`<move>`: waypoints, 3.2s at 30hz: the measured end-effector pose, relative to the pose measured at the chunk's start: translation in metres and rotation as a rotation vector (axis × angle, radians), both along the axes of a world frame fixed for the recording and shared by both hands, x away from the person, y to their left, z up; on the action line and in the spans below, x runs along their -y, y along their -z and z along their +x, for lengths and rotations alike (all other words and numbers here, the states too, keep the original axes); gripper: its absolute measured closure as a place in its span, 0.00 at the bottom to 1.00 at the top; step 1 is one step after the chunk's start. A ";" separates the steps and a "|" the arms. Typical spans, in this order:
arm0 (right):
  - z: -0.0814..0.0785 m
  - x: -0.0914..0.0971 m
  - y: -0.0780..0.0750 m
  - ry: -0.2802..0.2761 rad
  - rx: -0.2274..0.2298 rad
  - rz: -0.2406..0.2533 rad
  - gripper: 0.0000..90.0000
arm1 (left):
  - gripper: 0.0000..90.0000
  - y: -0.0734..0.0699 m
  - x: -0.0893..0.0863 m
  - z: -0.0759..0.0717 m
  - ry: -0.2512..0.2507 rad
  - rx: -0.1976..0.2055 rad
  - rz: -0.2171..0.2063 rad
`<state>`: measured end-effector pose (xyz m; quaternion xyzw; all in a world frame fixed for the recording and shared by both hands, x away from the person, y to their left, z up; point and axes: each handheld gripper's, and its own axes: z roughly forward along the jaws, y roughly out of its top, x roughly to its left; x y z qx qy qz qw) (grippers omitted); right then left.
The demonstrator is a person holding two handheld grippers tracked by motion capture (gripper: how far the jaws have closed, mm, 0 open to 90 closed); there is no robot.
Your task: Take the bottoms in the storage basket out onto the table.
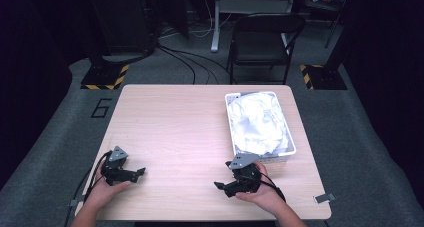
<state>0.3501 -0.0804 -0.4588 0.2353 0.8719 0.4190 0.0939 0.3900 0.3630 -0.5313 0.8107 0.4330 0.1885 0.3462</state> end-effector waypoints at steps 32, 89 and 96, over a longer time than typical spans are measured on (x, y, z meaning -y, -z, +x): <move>0.019 0.025 -0.051 0.077 0.003 0.009 0.16 | 0.03 -0.001 0.000 0.000 0.004 -0.006 0.004; 0.095 0.055 -0.087 0.273 0.039 -0.056 0.04 | 0.03 -0.001 0.000 0.000 0.002 -0.006 0.003; 0.104 0.057 -0.086 0.297 0.050 -0.063 0.02 | 0.03 -0.001 0.000 0.000 0.002 -0.006 0.002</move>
